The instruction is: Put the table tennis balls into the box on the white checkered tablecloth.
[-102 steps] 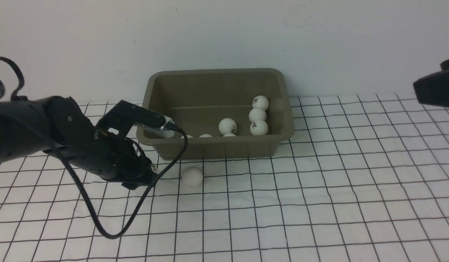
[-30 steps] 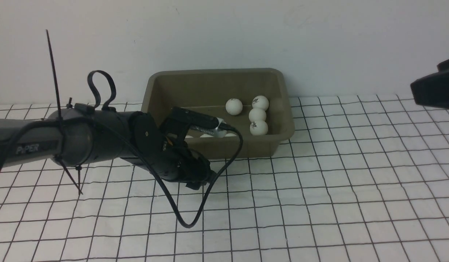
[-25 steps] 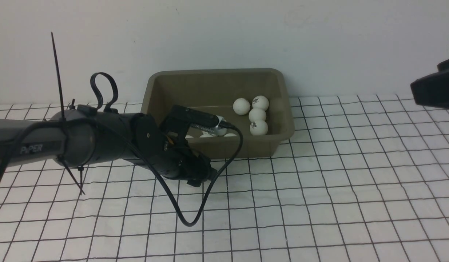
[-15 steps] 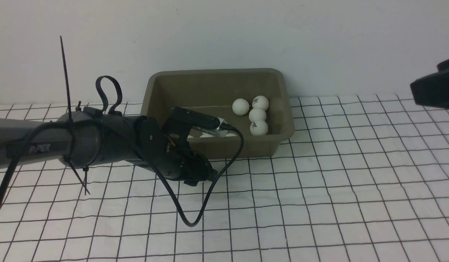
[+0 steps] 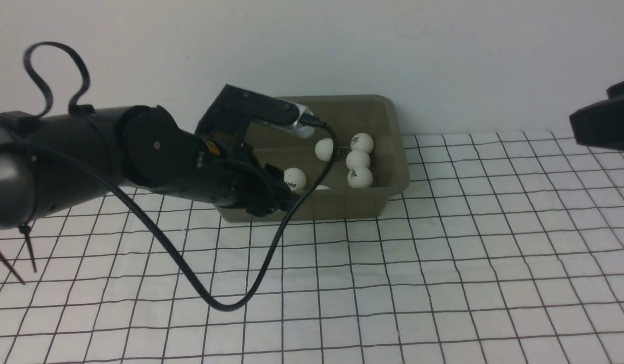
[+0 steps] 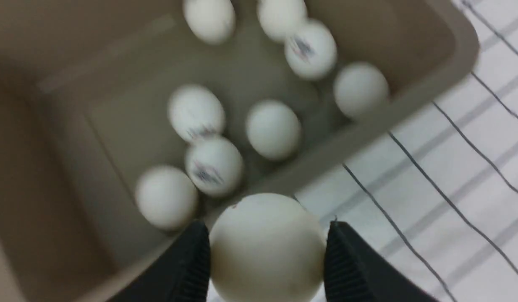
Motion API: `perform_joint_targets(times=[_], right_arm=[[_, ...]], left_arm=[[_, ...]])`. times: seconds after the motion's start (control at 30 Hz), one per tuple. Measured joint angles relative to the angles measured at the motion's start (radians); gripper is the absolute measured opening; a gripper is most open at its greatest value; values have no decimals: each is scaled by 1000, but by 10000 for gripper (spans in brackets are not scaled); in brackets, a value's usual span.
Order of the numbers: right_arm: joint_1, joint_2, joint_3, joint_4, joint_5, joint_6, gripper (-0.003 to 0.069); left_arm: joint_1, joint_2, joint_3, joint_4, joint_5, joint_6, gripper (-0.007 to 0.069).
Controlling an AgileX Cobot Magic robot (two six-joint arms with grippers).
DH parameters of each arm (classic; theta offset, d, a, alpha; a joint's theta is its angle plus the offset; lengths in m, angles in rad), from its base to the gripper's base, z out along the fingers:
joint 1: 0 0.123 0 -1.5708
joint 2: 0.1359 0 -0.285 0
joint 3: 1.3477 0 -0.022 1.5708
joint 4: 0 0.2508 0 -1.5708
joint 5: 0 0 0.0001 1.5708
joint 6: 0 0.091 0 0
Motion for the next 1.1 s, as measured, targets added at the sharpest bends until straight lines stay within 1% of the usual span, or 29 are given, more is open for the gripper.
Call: perform_joint_targets(times=[0.1, 0.2, 0.3, 0.4, 0.47, 0.53, 0.63, 0.73, 0.87, 0.93, 1.1], right_arm=[[0, 0, 0, 0, 0, -1, 370], [0, 0, 0, 0, -6, -2, 370], [0, 0, 0, 0, -20, -17, 370], [0, 0, 0, 0, -25, -33, 370], [0, 0, 0, -3, -26, -39, 370], [0, -13, 0, -19, -34, -47, 370], [0, -79, 0, -88, -60, -44, 370], [0, -168, 0, -158, -77, -15, 370], [0, -303, 19, -208, -99, 33, 370], [0, -392, 68, -195, -123, 39, 370], [0, -615, 366, -146, -233, 24, 370]], left_arm=[[37, 19, -1, 0, -102, 75, 313], [77, 77, -15, 0, -168, 150, 313], [108, 171, -53, 0, -208, 258, 315], [116, 241, -90, -2, -207, 309, 364], [117, 255, -122, -23, -192, 314, 424], [117, 228, -143, -55, -168, 314, 451], [119, 140, -154, -76, -122, 314, 451], [121, 46, -157, -78, -87, 314, 447], [124, -27, -157, -78, -44, 314, 430], [124, -46, -157, -78, -27, 314, 426], [125, -53, -157, -79, -20, 314, 426]])
